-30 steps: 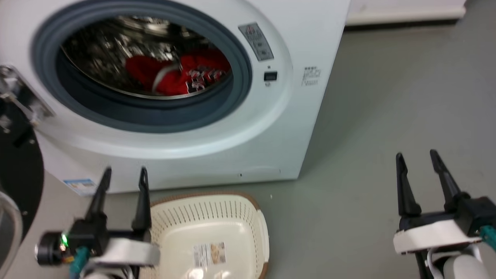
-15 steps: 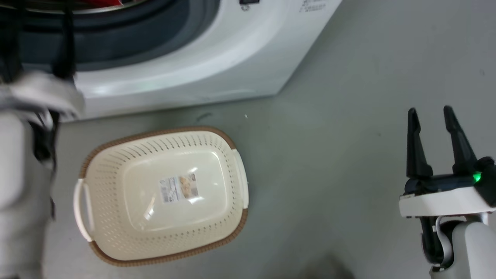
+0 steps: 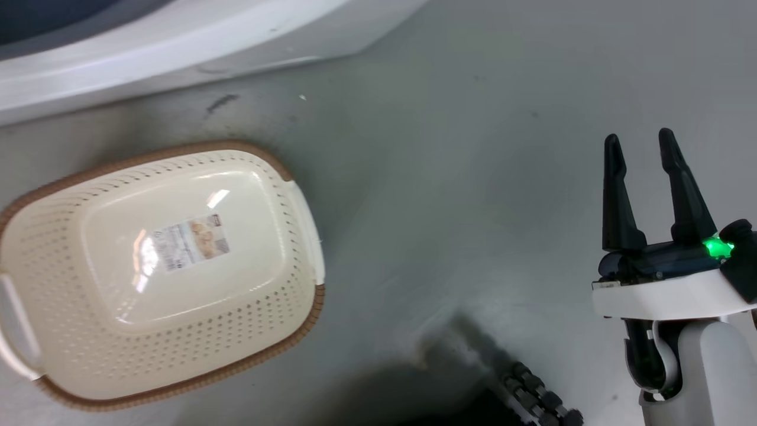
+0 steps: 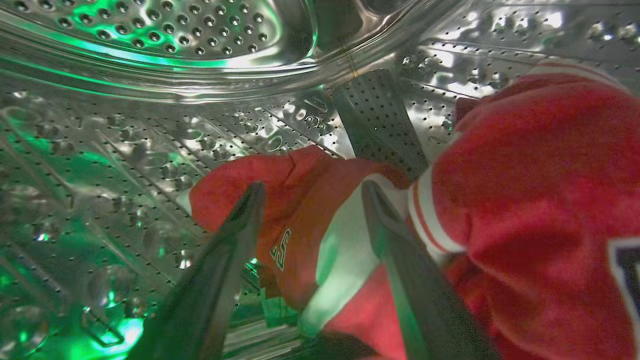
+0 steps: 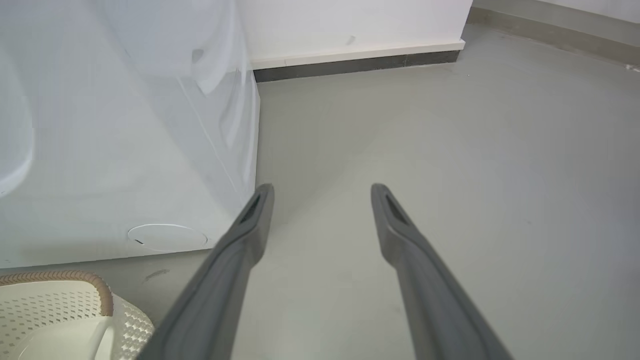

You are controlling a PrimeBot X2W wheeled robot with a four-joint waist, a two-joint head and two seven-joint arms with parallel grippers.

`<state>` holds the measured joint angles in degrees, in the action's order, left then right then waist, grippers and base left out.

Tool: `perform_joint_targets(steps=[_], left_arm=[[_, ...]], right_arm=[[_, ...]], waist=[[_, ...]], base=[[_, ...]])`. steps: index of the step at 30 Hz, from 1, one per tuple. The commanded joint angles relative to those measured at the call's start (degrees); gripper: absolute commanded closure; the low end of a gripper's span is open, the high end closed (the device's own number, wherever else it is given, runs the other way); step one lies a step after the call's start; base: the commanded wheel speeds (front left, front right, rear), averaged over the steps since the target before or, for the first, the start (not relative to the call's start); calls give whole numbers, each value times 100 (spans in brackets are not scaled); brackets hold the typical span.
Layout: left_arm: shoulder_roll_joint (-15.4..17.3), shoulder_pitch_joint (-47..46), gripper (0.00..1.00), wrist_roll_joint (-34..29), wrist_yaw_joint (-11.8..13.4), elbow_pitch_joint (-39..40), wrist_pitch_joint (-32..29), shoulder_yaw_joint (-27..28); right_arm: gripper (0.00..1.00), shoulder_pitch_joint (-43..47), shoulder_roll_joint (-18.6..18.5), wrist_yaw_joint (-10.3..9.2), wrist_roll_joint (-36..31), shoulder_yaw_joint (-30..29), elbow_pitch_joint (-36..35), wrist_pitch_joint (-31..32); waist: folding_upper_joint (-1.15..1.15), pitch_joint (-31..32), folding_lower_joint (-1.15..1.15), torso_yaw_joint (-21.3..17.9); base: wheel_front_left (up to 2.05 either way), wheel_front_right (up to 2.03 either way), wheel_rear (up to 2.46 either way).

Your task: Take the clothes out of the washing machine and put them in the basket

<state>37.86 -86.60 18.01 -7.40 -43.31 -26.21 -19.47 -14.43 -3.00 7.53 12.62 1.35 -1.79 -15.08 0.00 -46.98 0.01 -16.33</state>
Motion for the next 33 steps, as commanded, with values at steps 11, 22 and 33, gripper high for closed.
perform_joint_targets(steps=[11, 22, 33], left_arm=[[431, -1482, 0, -138, 3, -741, -1586, -525], [568, -1464, 0, 172, 2, -803, -2206, -1189], [713, -1526, 100, 463, 3, -888, -1715, -1335]], right_arm=[[0, -91, 20, -8, 334, 413, -357, -14], [0, -133, 18, -8, 667, 431, -695, -14], [0, -221, 18, -8, 644, 326, -695, -14]], waist=[[0, -713, -1, -671], [0, -943, -1, -730], [0, -844, -1, -681]], base=[[0, 0, 0], [0, 0, 0], [0, 0, 0]])
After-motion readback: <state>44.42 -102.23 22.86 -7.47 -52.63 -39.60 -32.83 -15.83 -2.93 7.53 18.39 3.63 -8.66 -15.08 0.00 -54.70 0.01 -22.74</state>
